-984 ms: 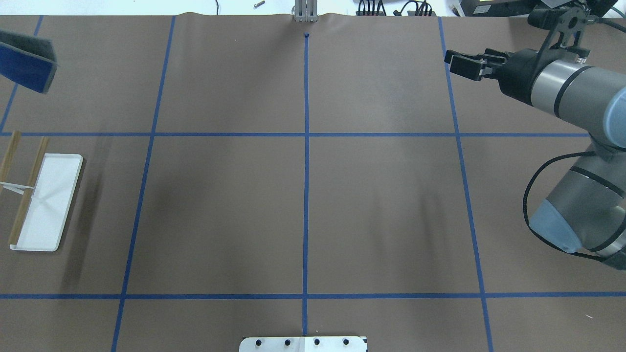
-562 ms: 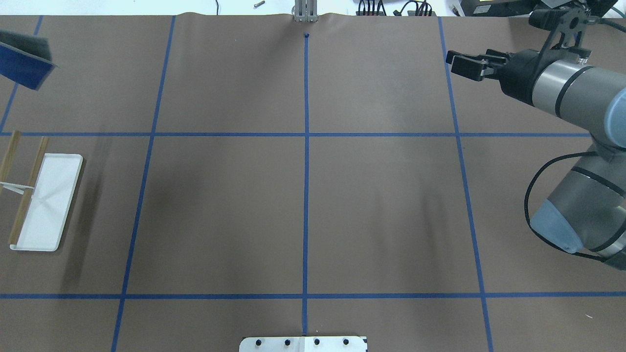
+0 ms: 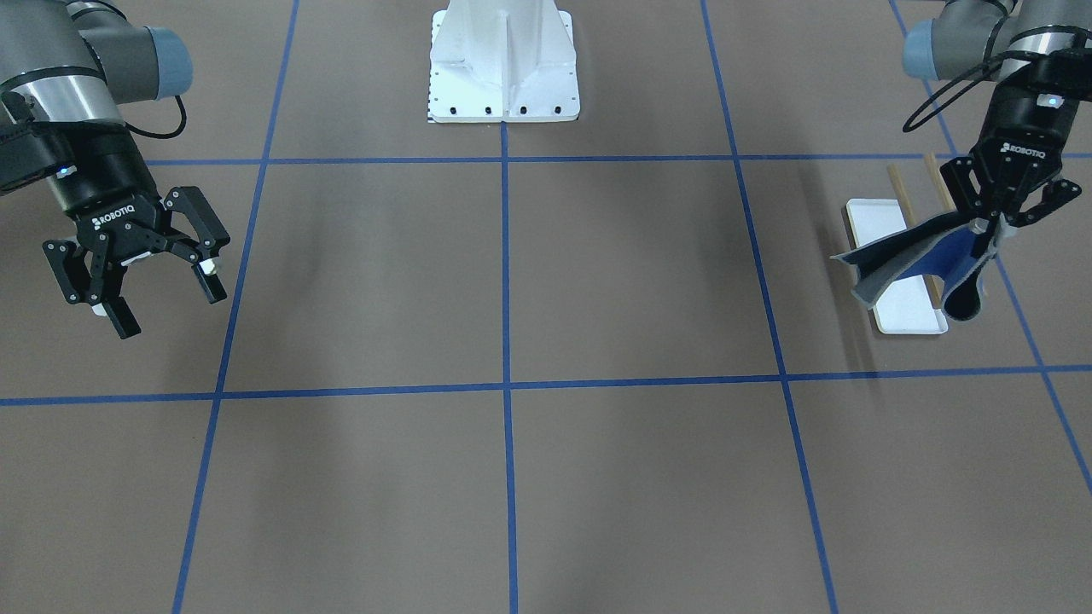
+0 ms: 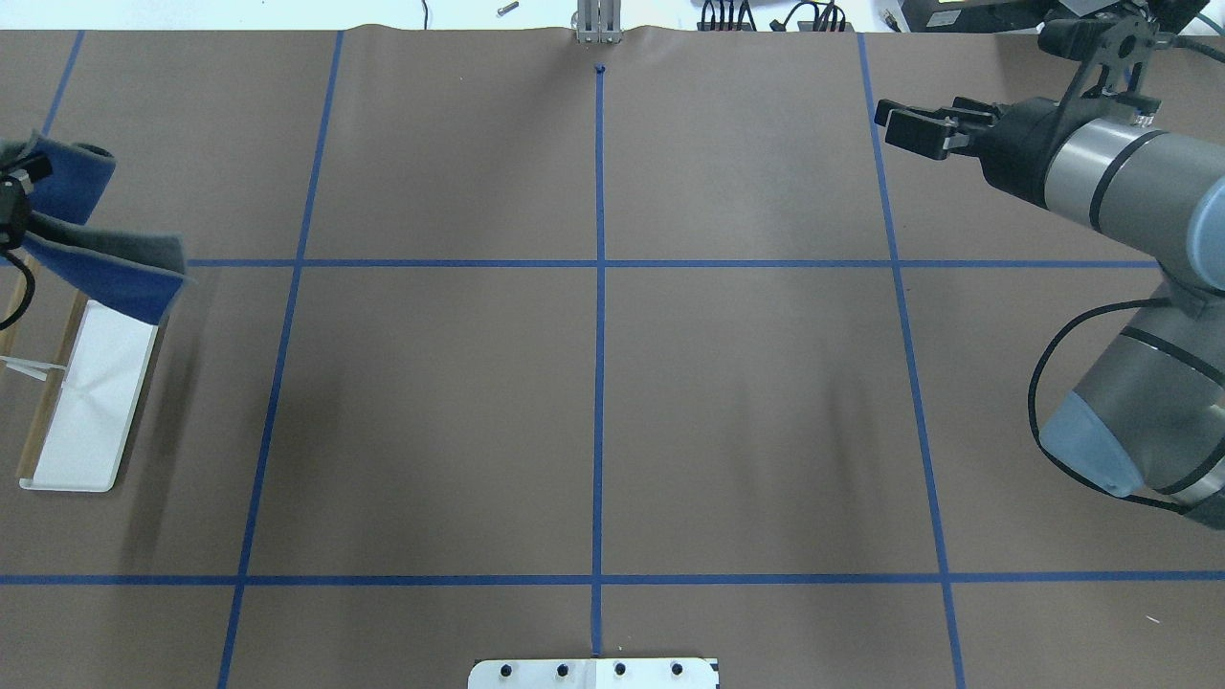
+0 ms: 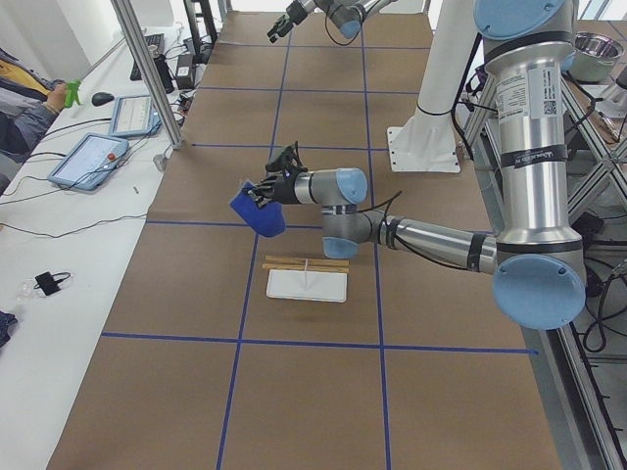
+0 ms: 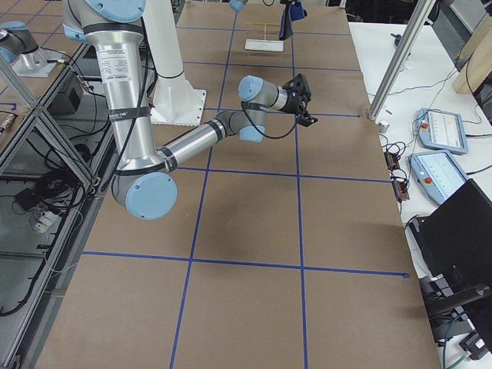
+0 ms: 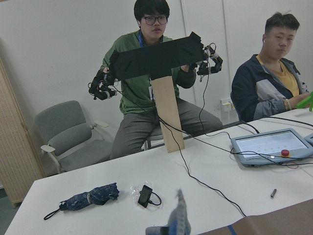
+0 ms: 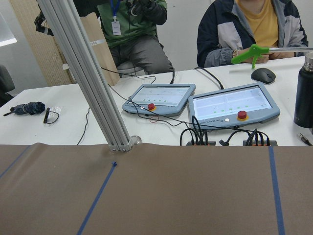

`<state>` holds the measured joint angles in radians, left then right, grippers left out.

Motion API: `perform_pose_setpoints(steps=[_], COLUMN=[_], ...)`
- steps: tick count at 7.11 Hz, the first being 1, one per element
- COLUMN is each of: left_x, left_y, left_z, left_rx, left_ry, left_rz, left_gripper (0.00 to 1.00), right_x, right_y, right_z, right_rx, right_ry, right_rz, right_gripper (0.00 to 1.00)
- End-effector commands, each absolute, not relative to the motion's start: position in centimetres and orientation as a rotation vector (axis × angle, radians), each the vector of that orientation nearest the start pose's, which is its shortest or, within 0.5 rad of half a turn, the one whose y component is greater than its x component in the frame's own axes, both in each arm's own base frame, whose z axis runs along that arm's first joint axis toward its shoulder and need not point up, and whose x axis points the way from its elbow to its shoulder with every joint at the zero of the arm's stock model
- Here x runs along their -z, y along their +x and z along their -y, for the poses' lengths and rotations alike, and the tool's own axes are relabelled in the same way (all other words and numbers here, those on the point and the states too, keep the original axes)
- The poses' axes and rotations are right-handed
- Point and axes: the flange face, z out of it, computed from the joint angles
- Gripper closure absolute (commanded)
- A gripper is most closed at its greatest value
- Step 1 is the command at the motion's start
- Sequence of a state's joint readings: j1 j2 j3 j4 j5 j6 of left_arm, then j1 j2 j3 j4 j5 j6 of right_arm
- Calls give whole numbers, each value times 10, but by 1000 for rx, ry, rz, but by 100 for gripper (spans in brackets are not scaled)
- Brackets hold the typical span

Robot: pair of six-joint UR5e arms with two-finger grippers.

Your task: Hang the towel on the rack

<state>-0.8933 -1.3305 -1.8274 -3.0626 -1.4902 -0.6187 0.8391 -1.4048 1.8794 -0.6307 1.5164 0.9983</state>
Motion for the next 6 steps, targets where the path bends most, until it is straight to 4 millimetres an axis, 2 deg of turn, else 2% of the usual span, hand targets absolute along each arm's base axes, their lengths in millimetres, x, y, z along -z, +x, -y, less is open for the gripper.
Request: perform_pose_setpoints(steps=[1, 2, 4, 5, 6], left_x=[-515, -526, -544, -553, -560], left_y=[107, 100, 99, 98, 98], left_z=[334, 322, 322, 321, 322], left_rx=[-57, -73, -21, -1, 60], left_ry=[1208, 1183, 1124, 1100, 1064], left_rz=[-944, -951, -966, -966, -988], left_gripper=[100, 100, 100, 95, 82], right_x=[-319, -318, -316, -316, -313], right_y=[-253, -253, -254, -254, -253], right_z=[489, 490, 490, 490, 490], right_rx=[-257, -257, -257, -257, -258], right_ry=[955, 956, 960, 960, 964], right_rz=[1050, 1051, 1056, 1056, 1059], right_gripper=[0, 0, 0, 0, 0])
